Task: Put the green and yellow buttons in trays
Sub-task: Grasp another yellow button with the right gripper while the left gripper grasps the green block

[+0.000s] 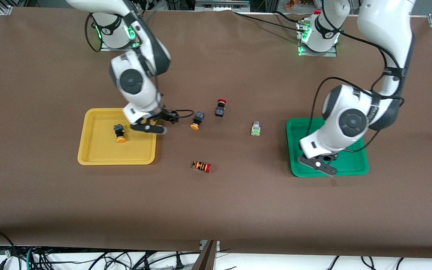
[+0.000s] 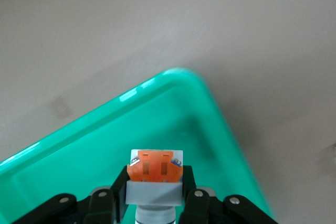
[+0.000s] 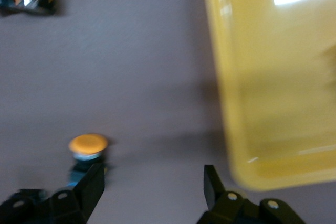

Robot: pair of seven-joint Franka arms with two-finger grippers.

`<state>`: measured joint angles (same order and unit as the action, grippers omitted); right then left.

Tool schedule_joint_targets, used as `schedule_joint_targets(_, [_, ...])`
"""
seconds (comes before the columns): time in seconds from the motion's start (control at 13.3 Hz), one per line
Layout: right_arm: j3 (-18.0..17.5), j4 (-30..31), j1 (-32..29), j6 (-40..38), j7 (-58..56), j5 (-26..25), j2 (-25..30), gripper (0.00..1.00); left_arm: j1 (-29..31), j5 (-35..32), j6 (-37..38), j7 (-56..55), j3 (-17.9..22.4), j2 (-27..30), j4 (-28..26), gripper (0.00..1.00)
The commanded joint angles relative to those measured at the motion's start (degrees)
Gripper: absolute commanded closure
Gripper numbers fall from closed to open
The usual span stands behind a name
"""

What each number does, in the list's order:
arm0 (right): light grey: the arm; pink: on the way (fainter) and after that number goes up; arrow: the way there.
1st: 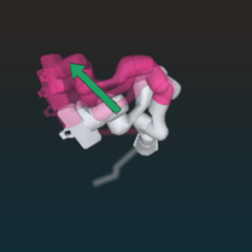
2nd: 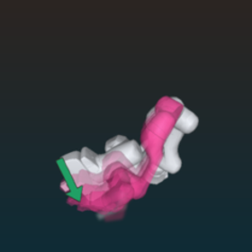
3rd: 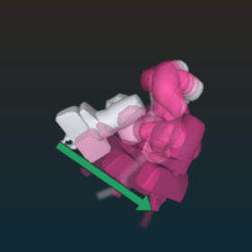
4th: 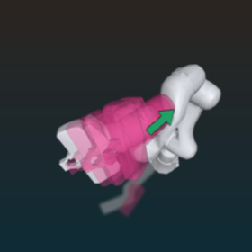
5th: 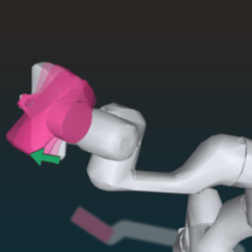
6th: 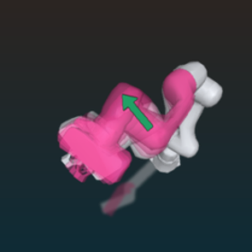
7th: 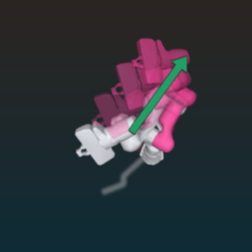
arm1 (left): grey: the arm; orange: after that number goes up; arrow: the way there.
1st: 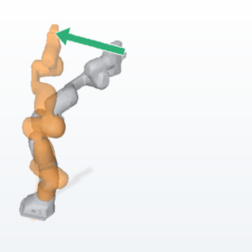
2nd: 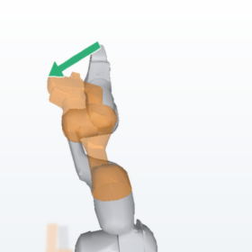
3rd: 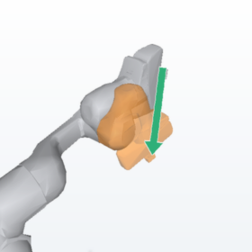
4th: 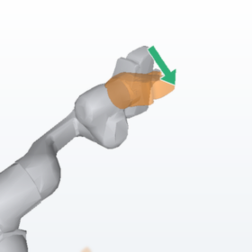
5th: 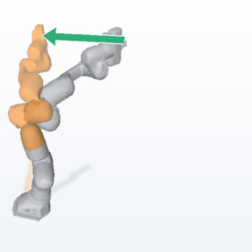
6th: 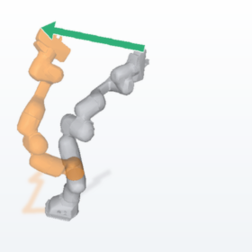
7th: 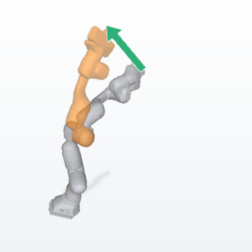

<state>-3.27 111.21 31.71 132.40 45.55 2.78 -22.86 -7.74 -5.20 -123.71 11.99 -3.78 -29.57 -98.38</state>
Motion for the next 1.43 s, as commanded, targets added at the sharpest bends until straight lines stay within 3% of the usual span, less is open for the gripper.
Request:
schedule_joint_targets(0.0, [0.3,-4.9,5.0,2.3,9.6,0.7,-6.7,0.15,1.1,1.3,-0.8,3.3,-1.0,-1.4,-3.8,0.95])
schedule_joint_targets(0.22, [0.3,-4.1,7.2,7.9,13.2,0.7,-10.0,0.14,2.0,4.8,-2.2,3.6,-1.0,-3.7,-4.1,0.87])
schedule_joint_targets(0.3, [0.3,-4.1,8.2,9.4,14.6,0.7,-11.1,0.14,1.6,6.1,-2.1,3.1,-1.0,-3.7,-4.1,0.52])
schedule_joint_targets(0.38, [0.4,-3.6,9.1,11.5,15.1,0.7,-12.2,0.14,1.4,7.3,-1.5,3.0,-1.1,-3.2,-3.8,0.01])
schedule_joint_targets(0.53, [0.4,-1.6,9.3,15.4,15.5,0.7,-12.6,0.17,1.4,7.8,1.1,2.4,-3.1,-0.4,-3.1,0.00])
schedule_joint_targets(0.6, [0.4,-1.6,9.3,15.3,15.3,0.7,-12.5,0.30,1.3,7.8,1.8,-0.8,-5.3,0.4,-3.0,0.00])
schedule_joint_targets(0.75, [0.7,-1.8,9.1,13.7,13.1,0.5,-11.3,0.67,1.2,7.7,2.0,-13.6,-9.6,1.1,-3.0,0.00])
schedule_joint_targets(0.9, [2.0,-2.1,9.0,7.9,9.5,0.5,-8.8,0.97,0.2,7.6,1.0,-23.7,-12.6,-0.1,-3.3,0.00])
schedule_joint_targets(1.05, [5.0,-2.1,8.9,1.7,3.4,0.5,-5.5,1.00,-3.2,7.5,-1.4,-31.8,-12.7,-1.3,-4.4,0.00])
schedule_joint_targets(1.2, [10.1,-2.1,8.9,-4.1,-6.7,0.6,-2.5,1.00,-6.5,5.4,-8.7,-37.7,-12.2,-2.4,-7.2,0.00])
schedule_joint_targets(1.35, [15.7,-1.7,8.9,-8.2,-17.5,0.6,-0.9,1.00,-6.8,-1.0,-16.8,-38.3,-12.3,-3.5,-11.0,0.00])
